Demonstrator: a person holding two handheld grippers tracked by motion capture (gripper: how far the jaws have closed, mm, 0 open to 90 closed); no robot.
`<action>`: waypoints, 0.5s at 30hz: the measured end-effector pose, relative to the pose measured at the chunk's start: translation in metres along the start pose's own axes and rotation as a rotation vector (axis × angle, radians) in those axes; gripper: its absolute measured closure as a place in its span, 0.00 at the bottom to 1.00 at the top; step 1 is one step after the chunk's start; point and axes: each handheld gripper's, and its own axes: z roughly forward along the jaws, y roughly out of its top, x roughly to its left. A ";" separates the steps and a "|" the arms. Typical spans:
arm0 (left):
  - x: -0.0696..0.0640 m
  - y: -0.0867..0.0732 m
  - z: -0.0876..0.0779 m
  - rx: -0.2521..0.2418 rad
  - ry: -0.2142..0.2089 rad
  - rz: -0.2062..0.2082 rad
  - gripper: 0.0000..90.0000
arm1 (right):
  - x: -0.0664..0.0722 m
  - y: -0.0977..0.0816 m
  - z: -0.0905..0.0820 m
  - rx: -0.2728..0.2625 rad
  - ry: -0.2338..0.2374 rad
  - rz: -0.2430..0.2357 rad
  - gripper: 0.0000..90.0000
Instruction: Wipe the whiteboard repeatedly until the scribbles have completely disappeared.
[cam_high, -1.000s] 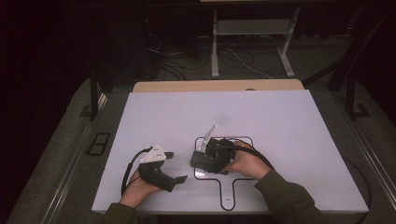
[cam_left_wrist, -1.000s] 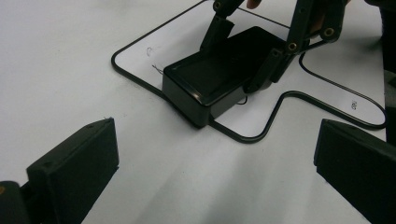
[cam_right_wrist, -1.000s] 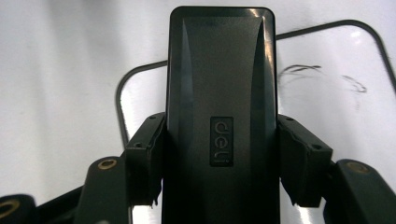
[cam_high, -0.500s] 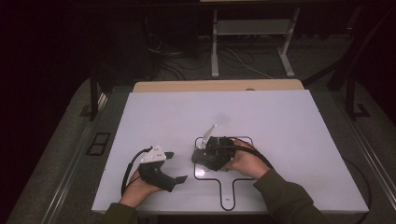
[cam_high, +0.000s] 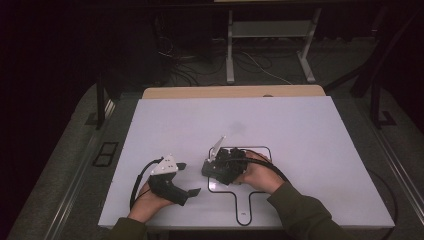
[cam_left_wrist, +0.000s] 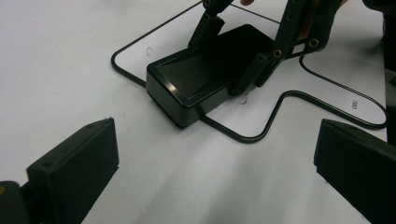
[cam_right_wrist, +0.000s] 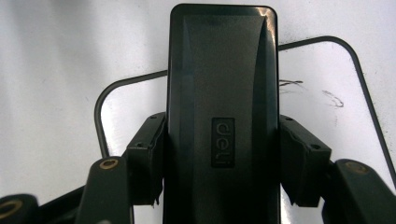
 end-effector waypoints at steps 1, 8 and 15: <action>0.000 0.000 0.000 -0.001 0.000 0.002 0.00 | 0.001 0.000 0.000 -0.001 0.009 -0.008 0.43; 0.000 0.000 0.000 0.000 0.000 0.007 0.00 | 0.007 0.001 -0.001 0.001 0.037 -0.029 0.43; 0.000 0.000 0.000 0.002 0.000 0.000 0.00 | -0.011 0.000 0.002 0.004 -0.017 0.049 0.43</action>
